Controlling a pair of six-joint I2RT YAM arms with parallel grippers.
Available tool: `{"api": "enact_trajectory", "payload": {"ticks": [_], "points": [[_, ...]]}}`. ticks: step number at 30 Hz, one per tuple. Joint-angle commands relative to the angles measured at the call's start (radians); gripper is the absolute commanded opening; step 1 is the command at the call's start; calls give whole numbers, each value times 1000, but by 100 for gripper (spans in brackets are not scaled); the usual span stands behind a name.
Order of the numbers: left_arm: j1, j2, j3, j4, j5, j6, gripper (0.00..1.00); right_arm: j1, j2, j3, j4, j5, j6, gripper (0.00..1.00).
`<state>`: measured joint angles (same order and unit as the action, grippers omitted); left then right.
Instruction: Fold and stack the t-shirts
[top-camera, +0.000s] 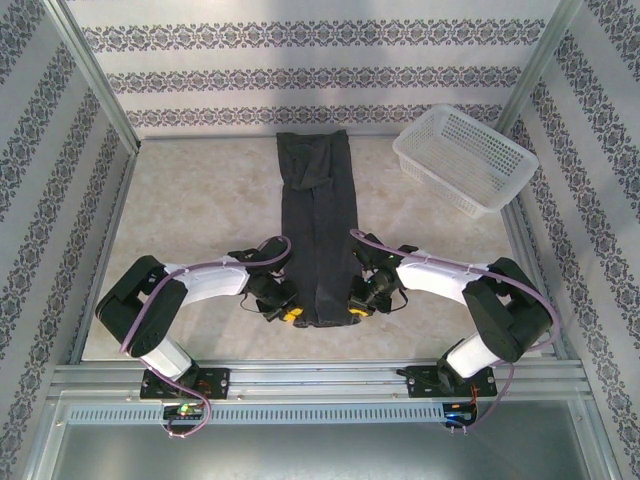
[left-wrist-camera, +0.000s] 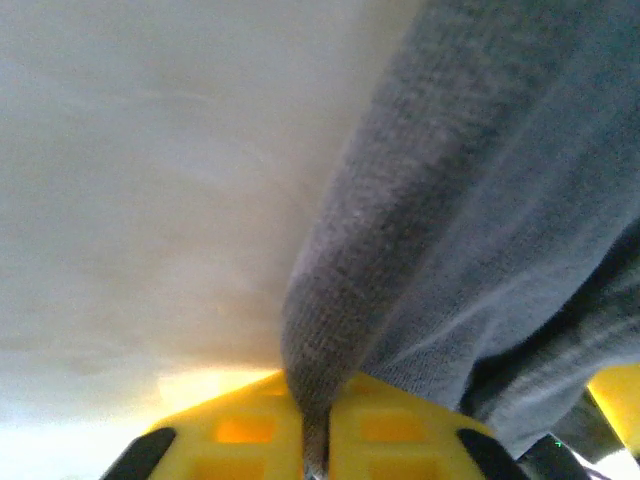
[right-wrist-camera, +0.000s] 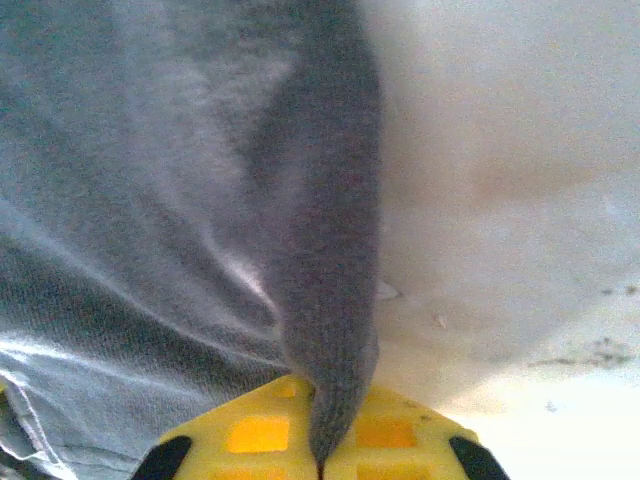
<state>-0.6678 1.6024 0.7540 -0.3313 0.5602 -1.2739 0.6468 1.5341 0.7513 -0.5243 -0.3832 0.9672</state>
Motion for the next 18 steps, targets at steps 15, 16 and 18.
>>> {"api": "enact_trajectory", "payload": {"ticks": [15, 16, 18], "points": [[-131, -272, -304, 253, -52, -167, 0, 94, -261, -149, -114, -55, 84, 0], [-133, -308, -298, 247, -75, -166, 0, 93, -280, -136, -137, -42, 83, 0], [-133, -380, -289, 248, -128, -171, 0, 83, -316, -105, -175, -11, 84, 0]]}}
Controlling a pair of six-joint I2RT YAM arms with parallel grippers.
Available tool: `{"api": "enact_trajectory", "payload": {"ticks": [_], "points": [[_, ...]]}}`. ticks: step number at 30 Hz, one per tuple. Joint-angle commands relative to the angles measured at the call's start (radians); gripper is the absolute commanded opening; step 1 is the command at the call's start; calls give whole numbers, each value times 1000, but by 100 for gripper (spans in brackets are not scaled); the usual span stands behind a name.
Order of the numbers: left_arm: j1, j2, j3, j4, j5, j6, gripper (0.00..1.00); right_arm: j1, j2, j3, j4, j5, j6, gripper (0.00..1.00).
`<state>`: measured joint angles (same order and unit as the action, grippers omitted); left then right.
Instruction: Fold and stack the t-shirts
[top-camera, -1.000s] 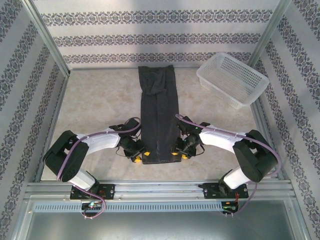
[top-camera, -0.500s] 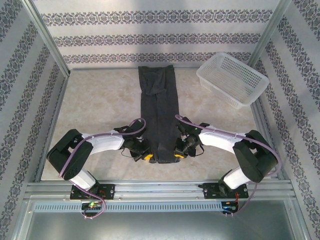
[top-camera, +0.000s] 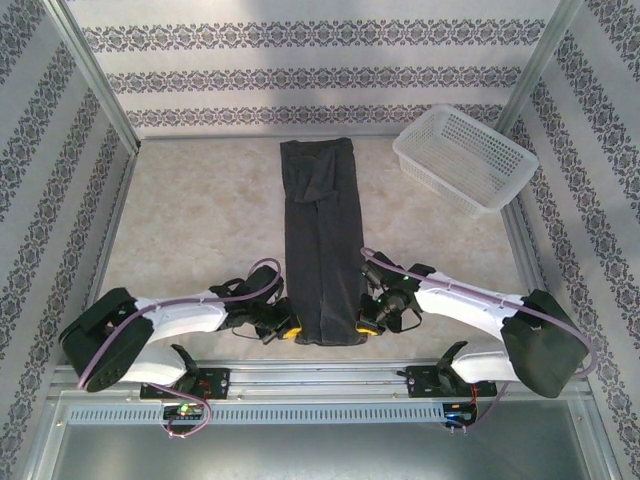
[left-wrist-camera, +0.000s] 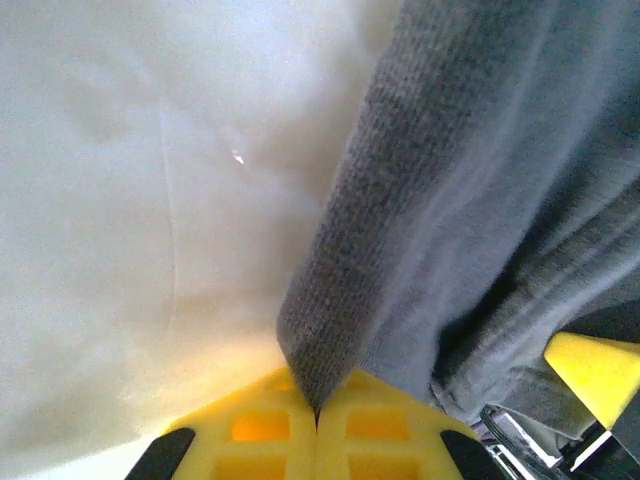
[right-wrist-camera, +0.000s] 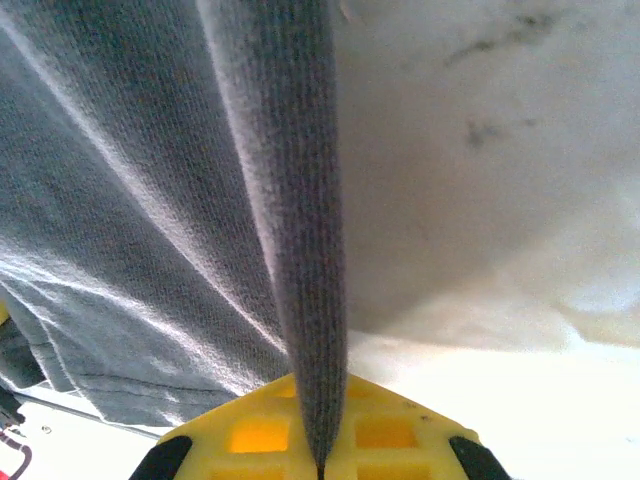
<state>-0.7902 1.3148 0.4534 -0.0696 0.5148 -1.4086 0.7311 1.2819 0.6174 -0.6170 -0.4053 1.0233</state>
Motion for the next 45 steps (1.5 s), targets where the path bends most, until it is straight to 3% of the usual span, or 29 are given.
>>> {"api": "enact_trajectory", "payload": {"ticks": [1, 4, 9, 23, 35, 37, 40, 45], "points": [[-11, -135, 26, -27, -110, -32, 0, -12, -81, 51, -97, 25, 33, 0], [2, -192, 85, -86, -201, -5, 0, -72, -99, 113, -120, 42, 39, 0], [85, -148, 175, -46, -241, 23, 0, -177, -1, 265, -136, 39, -38, 0], [383, 300, 558, 74, -113, 144, 0, -363, 451, 748, -107, 14, -167, 0], [474, 638, 849, 55, -43, 216, 0, -449, 791, 1024, -83, -34, -190, 0], [487, 680, 883, 37, -42, 229, 7, -462, 846, 1088, -111, -55, -210, 17], [503, 685, 898, 23, -63, 250, 43, -480, 854, 1140, -124, -50, -258, 38], [477, 529, 795, -50, -158, 289, 48, -511, 709, 1055, -93, -32, -327, 53]]}}
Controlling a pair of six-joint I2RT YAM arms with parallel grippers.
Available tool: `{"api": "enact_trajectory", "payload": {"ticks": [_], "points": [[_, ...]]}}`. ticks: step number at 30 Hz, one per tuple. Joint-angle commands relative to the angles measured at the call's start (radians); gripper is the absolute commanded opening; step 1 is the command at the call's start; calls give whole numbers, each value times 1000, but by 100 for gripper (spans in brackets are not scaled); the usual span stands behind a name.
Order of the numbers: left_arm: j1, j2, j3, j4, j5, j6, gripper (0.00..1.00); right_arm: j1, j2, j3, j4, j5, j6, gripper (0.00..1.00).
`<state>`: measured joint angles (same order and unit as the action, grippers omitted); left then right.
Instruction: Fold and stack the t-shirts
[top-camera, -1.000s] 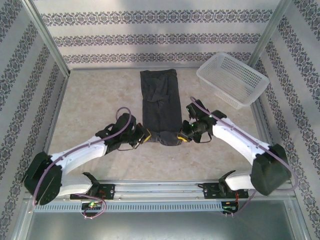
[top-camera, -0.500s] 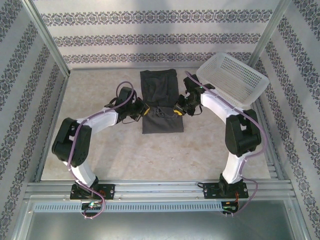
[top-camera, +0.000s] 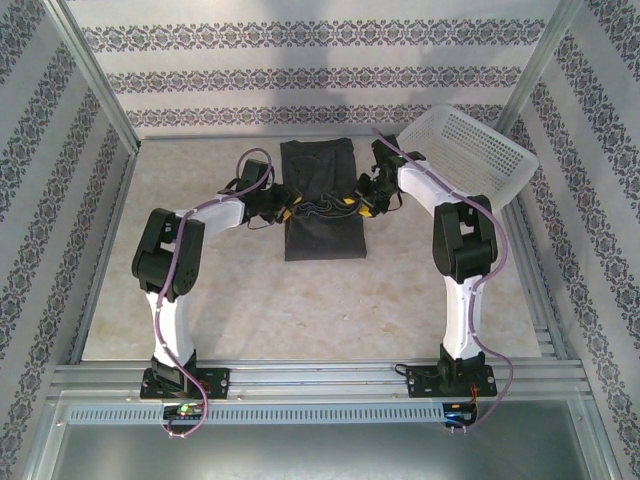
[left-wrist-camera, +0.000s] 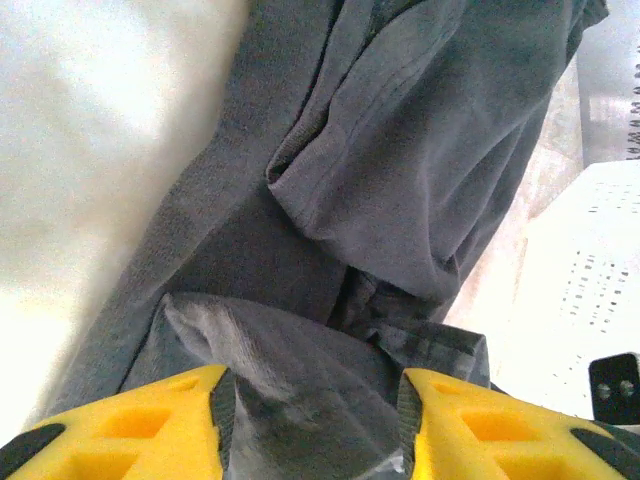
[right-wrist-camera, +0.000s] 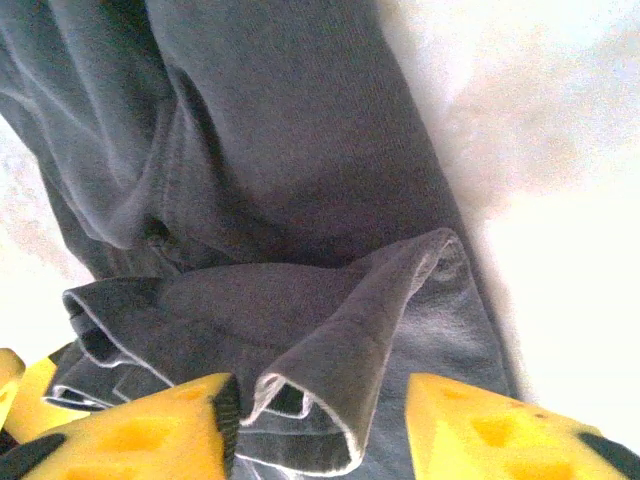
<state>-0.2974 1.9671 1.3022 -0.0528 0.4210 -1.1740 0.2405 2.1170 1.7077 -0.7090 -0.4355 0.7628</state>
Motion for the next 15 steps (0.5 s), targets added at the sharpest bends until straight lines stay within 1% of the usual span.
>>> {"api": "enact_trajectory", "payload": {"ticks": [1, 3, 5, 8, 11, 15], "points": [[-32, -167, -99, -71, -80, 49, 48, -27, -169, -84, 11, 4, -71, 54], [-63, -238, -197, -62, -92, 11, 49, -36, -241, -182, 35, 6, -67, 55], [-94, -304, -316, 1, -100, -56, 49, -36, -315, -291, 58, 12, -58, 56], [-125, -362, -449, 76, -116, -153, 50, -22, -416, -455, 106, 24, -29, 57], [-145, -359, -507, 129, -94, -191, 49, 2, -488, -616, 187, 13, 16, 57], [-161, -300, -497, 162, -55, -193, 51, 39, -474, -711, 260, -9, 67, 58]]}}
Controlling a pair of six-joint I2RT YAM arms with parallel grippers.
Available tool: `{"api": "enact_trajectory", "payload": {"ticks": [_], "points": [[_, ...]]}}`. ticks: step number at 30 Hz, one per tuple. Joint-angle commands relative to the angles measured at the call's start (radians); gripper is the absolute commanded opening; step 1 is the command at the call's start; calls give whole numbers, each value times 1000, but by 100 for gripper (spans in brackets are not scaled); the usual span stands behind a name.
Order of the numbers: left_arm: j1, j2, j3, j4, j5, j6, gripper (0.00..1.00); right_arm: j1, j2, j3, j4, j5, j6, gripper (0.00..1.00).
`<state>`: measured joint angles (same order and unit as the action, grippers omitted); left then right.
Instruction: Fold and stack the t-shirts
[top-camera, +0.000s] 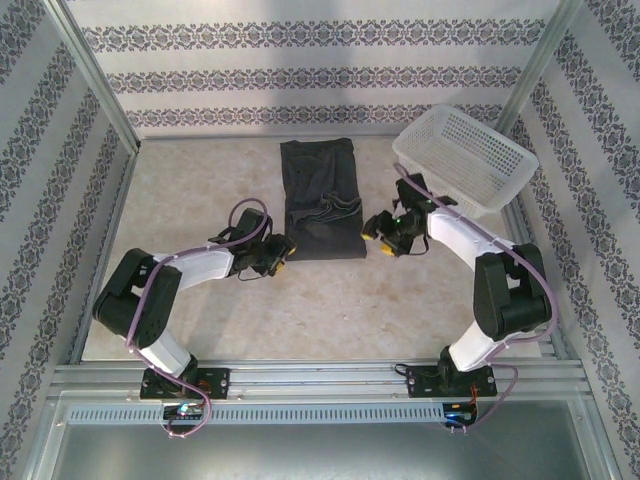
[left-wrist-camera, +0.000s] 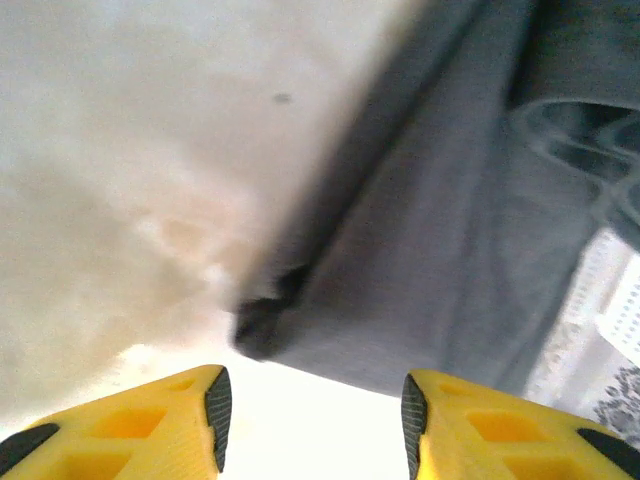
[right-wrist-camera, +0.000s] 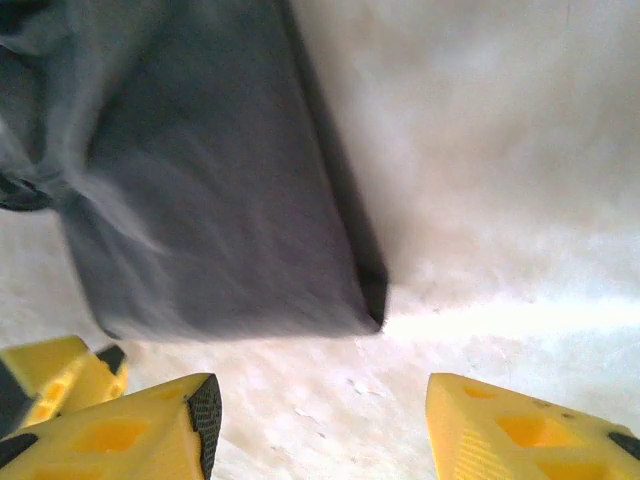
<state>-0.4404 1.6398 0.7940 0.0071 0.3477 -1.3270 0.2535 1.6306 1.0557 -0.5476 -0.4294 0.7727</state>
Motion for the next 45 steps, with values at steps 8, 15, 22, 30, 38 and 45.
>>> {"api": "enact_trajectory", "payload": {"ticks": [8, 15, 22, 30, 38, 45], "points": [[-17, 153, 54, 207, 38, -78, 50, 51, 141, -36, 186, -51, 151, 56], [-14, 233, 96, 237, 36, -78, 34, 53, 274, 43, 224, -59, 202, 46], [15, 232, 159, 238, 24, -80, 4, 48, 303, 183, 227, -34, 232, 2], [105, 127, 346, 188, 40, -91, 0, 18, 260, 583, -5, 20, 153, 0], [85, -18, 194, 145, 47, -80, 0, 35, 184, 469, -4, -16, 177, 0], [-8, -95, -96, 189, 87, -116, 0, 73, 44, 93, 85, -17, 184, 0]]}}
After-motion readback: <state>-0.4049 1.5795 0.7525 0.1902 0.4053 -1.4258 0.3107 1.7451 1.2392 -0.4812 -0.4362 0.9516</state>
